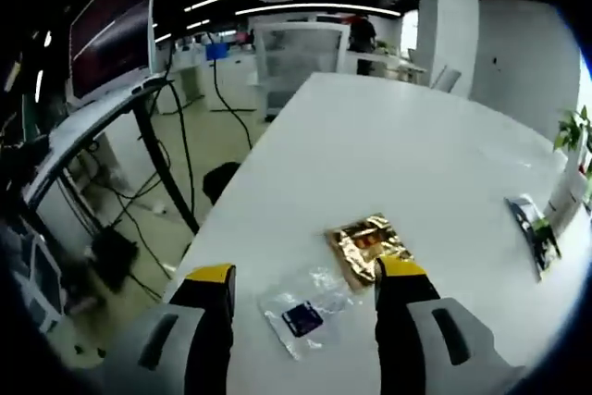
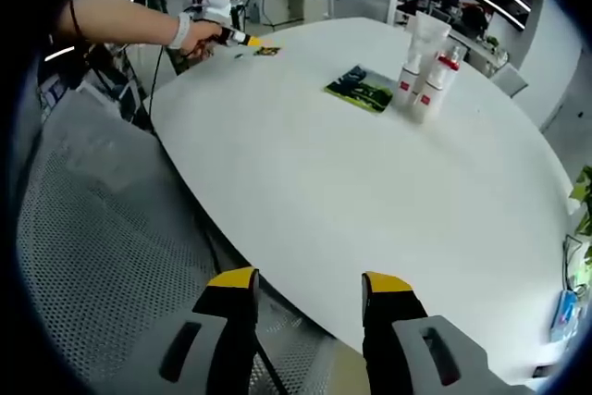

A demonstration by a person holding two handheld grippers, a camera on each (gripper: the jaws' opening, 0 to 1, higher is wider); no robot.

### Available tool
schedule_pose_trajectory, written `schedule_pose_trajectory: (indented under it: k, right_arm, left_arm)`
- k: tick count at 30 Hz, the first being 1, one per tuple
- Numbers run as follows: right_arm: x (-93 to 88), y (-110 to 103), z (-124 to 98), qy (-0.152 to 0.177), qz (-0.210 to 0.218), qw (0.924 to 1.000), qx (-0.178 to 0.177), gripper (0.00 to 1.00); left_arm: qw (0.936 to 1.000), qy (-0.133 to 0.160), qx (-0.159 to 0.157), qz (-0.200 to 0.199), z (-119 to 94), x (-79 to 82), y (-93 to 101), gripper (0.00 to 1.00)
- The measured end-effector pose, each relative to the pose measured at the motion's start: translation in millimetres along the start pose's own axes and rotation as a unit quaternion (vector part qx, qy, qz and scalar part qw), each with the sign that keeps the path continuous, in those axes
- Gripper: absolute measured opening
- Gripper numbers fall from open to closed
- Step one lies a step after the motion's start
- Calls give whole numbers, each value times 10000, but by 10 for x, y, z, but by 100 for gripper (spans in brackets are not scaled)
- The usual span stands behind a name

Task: Arrange the skincare products in the storage area until every visible bottle or jar stands upright without overlapping.

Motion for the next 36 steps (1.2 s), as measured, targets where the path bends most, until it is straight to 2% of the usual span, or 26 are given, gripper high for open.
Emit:
schedule_pose_trajectory:
  k: [1,2,3,4,5,7,10,11,12,14,15,16,17,18,21,22,23,24,26,31,32,34,36]
  right_arm:
    - [-1,1,1,0,6,10000,-2,40]
    - [-5,4,2,-8,12,10000,-8,40]
    - [-8,5,2,-21,11,10000,-9,40]
    - [-13,5,1,-35,9,10000,-11,40]
    - [-15,8,1,-39,5,10000,-17,40]
    - [-15,10,1,-38,13,10000,-24,40]
    - [-19,24,-4,-51,13,10000,-62,40]
    - [-20,29,-4,-47,25,10000,-71,40]
    - [-21,34,-6,-46,42,9999,-83,40]
    - [-24,47,-10,-43,67,9999,-114,40]
    - [-22,47,-11,-41,72,9999,-113,40]
    - [-21,44,-11,-43,69,9999,-108,40]
    - [-20,43,-11,-43,56,9999,-106,40]
    - [-18,39,-10,-39,40,9999,-102,40]
    - [-19,34,-9,-49,30,9999,-94,39]
    - [-20,38,-10,-48,42,9999,-100,39]
    - [-21,40,-11,-45,59,9999,-98,39]
    - [-21,39,-11,-43,63,9999,-96,39]
    - [-21,33,-9,-46,47,9999,-83,39]
    - [-19,39,-12,-22,44,9999,-94,39]
    - [-18,40,-13,-16,45,9999,-96,39]
    - [-14,43,-16,1,60,9999,-109,39]
    - [-9,50,-21,20,71,9999,-130,39]
  left_arm:
    - [9999,-35,-116,72,23,8,97,62]
    - [9991,-80,-259,319,72,20,231,62]
    - [9985,-172,-281,428,107,-1,313,63]
    - [9983,-308,-306,388,154,-37,416,65]
    - [9987,-313,-286,292,190,-38,464,67]
    - [9989,-394,-185,200,263,-59,534,66]
    - [9950,-936,65,344,344,-236,527,68]
    - [9937,-1002,240,433,336,-256,480,69]
    - [9968,-732,318,67,366,-178,499,70]
    - [9968,-736,211,210,346,-166,498,71]
    - [9967,-765,-164,205,364,-178,605,66]
    - [9970,-749,-9,203,342,-181,553,65]
    - [9970,-741,-66,228,335,-172,562,62]
    - [9967,-735,-252,227,436,-183,607,59]
    - [9931,-724,-697,610,480,-192,759,44]
    - [9887,-626,-982,940,412,-183,869,36]
    - [9847,-652,-1139,1142,378,-209,921,36]
    - [9802,-749,-1406,1177,363,-245,1008,37]
    - [9741,-862,-1530,1422,393,-260,1005,40]
    - [9748,-753,-1555,1412,317,-227,1034,46]
    - [9740,-757,-1570,1450,356,-220,1021,46]
    - [9677,-488,-1647,1843,340,-128,1043,48]
    - [9734,-482,-1438,1716,343,-88,999,54]
Point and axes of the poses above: the point that each gripper's makers call its tool centre point, and the gripper's own axes: z roughly forward along the fingers, y roughly to its right, x roughly out of its top, the point moved 3 cm from there along -z, roughly backward along the fingers, and after that the axes turned 12 degrees about -z, right-handed, at the moved point
